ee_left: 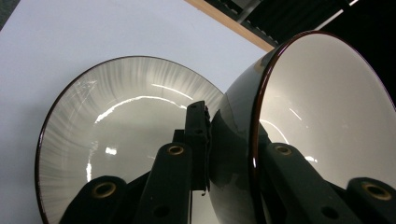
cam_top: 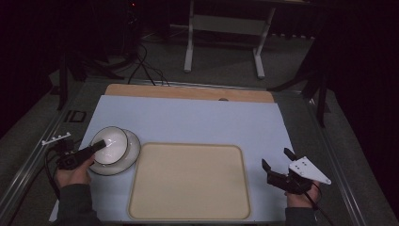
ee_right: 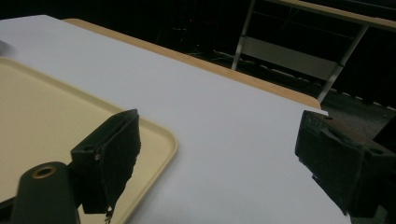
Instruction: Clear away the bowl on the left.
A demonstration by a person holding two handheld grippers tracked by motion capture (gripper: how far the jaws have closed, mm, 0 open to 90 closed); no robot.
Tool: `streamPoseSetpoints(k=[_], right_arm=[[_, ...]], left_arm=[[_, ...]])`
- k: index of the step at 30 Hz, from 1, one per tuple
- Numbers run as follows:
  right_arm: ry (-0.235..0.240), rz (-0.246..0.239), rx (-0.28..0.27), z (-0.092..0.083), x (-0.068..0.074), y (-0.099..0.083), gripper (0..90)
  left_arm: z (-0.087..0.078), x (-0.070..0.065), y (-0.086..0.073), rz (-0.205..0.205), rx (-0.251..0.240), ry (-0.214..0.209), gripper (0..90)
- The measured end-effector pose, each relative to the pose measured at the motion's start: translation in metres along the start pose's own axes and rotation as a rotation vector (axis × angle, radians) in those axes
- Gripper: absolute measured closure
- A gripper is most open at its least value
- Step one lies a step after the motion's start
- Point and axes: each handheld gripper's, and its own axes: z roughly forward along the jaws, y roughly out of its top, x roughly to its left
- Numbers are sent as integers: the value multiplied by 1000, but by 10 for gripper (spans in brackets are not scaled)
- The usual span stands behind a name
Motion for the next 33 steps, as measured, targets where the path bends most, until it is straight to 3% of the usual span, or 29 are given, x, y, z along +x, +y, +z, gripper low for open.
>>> streamPoseSetpoints(k=[19,33], right_arm=[[1,-1,-5,-1,0,0,139],[5,0,-2,0,0,0,139]], left_arm=[[4,-24,-6,69,16,-34,795],[7,-32,-7,95,18,-46,795]])
